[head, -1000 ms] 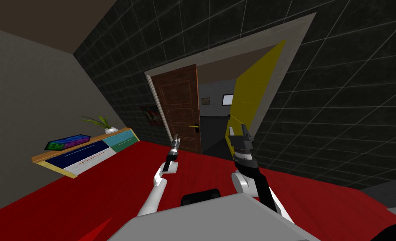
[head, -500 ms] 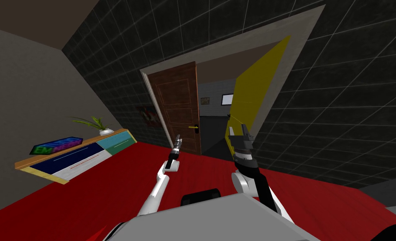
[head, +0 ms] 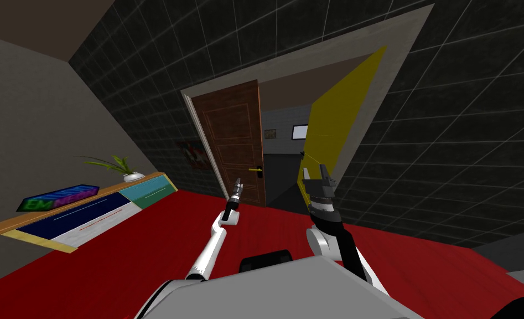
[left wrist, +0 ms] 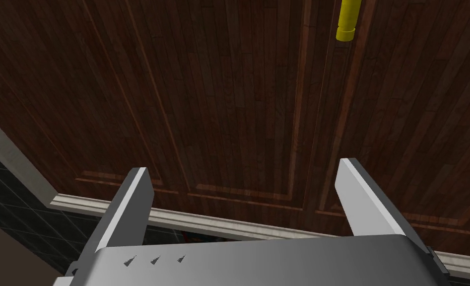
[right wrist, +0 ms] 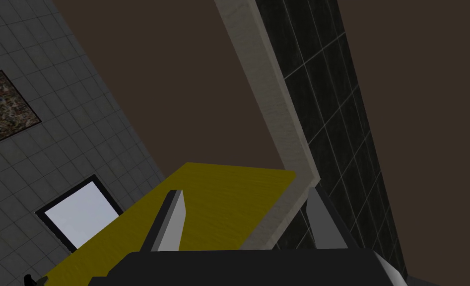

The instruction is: Push the door open

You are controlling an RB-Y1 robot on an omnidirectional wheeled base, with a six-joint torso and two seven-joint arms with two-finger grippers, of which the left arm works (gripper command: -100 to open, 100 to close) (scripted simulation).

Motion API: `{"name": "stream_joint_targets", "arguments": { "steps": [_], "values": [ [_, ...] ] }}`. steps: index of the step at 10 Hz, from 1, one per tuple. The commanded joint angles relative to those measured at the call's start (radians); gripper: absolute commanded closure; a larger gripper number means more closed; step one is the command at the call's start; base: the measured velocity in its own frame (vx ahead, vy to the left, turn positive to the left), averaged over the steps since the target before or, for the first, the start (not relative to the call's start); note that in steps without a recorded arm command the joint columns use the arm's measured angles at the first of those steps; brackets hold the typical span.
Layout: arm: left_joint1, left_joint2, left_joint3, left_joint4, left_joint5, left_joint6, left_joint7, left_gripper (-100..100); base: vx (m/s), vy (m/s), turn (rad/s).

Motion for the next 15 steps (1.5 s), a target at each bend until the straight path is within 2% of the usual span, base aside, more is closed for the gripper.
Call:
{"name": "stream_joint_targets", "arguments": {
  "steps": [1,7,14,15],
  "values": [
    [-0.018,-0.002,0.001,0.035,0.000,-0.002,-0.001,-100,0.067,0.012,-0.014],
    [-0.120,-0.021,-0.006,0.212,-0.005,0.006,-0.002,-100,0.082,0.018,-0.040],
    [-0.214,-0.047,-0.013,0.375,-0.010,0.013,-0.004,-100,0.079,0.017,-0.033],
    [-0.234,-0.053,-0.014,0.409,-0.011,0.015,-0.005,-100,0.087,0.023,-0.048]
  ]
}}
